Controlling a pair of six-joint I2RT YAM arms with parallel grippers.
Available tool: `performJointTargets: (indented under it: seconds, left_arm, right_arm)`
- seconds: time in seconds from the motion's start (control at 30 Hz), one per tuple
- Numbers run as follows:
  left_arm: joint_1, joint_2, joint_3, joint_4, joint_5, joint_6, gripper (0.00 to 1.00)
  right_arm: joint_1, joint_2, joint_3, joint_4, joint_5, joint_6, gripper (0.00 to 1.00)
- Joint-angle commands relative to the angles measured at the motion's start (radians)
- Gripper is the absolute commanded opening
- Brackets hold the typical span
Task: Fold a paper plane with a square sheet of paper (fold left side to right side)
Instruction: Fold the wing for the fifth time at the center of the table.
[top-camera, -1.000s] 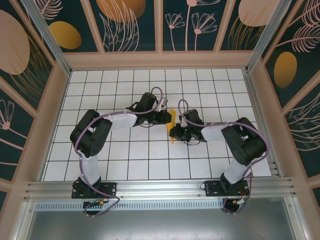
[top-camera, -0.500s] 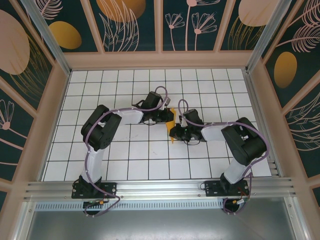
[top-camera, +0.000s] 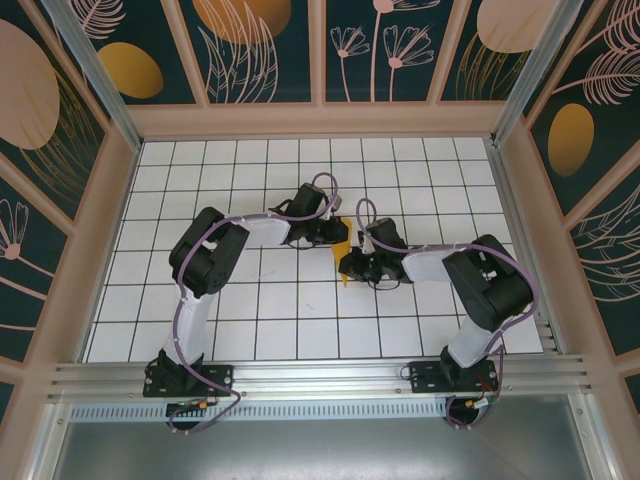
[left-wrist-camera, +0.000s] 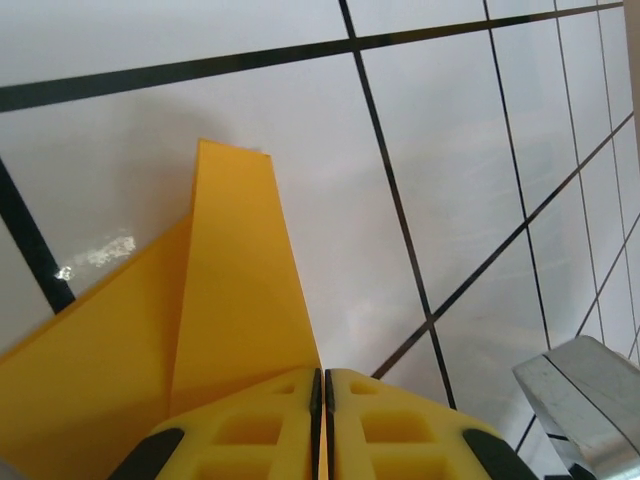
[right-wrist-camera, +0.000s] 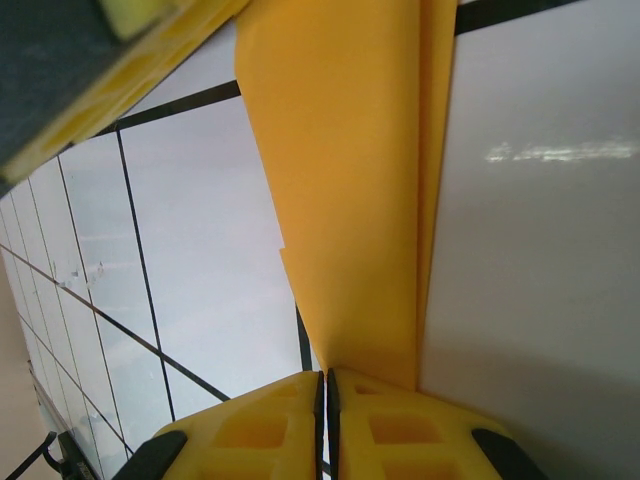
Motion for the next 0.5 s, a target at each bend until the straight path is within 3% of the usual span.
performJointTargets:
  seconds: [0.0,0.47]
  left_arm:
    - [0.012,0.048,0.021,-0.017,-0.016,0.024,0.13]
    - [0.014,0.097,0.016,-0.066,-0.082,0.049,0.12]
  right_arm:
    - [0.009,0.068,-0.028,-0.121,0.049,-0.021,0.14]
    - [0.022,-0.011,0.002,-0.161,0.017,-0.069,0.14]
